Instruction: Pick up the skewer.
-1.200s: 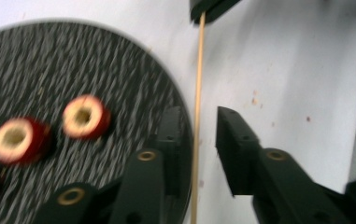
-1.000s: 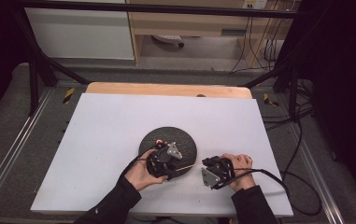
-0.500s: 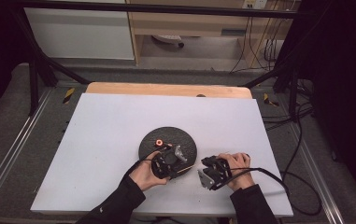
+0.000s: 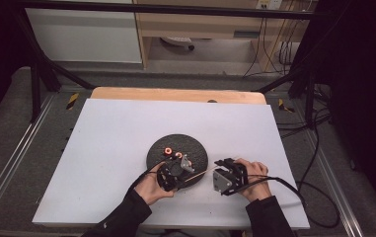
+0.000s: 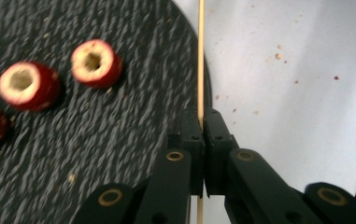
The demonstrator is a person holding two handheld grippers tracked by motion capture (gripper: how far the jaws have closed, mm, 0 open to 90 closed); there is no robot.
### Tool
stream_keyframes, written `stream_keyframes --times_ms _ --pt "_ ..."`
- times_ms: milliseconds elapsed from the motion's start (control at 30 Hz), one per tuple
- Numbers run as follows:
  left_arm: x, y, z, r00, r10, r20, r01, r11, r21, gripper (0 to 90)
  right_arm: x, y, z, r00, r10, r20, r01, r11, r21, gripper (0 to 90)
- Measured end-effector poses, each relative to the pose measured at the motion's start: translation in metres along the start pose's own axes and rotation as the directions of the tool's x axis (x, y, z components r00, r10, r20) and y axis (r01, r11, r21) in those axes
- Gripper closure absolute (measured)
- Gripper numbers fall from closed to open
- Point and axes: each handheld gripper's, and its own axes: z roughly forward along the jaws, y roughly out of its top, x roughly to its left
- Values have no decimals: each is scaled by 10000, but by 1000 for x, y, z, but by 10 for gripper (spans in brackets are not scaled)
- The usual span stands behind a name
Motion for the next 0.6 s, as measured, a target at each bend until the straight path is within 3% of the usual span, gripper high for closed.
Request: stream_keyframes --times_ms 33,100,133,200,333,400,500,567,600 --pt "1 -3 -2 10000 -61 -53 61 10000 -62 885 -1 -3 -1 9983 578 91 -577 9983 -86 589" --pt "4 -9 -5 9997 -210 -132 207 9995 -238 885 -4 -11 -3 9819 1878 236 -1866 9814 -459 507" --pt "5 -12 -6 9994 -282 -181 276 9992 -299 885 -5 -14 -4 9674 2519 247 -2500 9662 -623 476" --pt "6 -18 -10 9987 -398 -304 383 9981 -491 885 -6 -22 -6 9275 3736 75 -3718 9245 -839 417" --pt "8 -30 -17 9969 -650 -435 614 9949 -802 885 -6 -35 -7 8323 5542 -102 -5517 8267 -1102 335" --pt "9 -36 -20 9954 -790 -546 735 9927 -955 885 -5 -40 -5 7705 6364 -350 -6357 7633 -1157 288" --pt "10 -46 -23 9922 -1080 -622 994 9868 -1277 885 -4 -48 -2 6741 7343 -793 -7386 6694 -797 239" --pt "10 -52 -25 9892 -1273 -725 1155 9822 -1482 885 -4 -52 0 6195 7780 -1044 -7847 6174 -554 215" --pt "10 -56 -25 9877 -1365 -761 1231 9795 -1593 885 -4 -54 2 5990 7923 -1158 -8001 5980 -471 206"
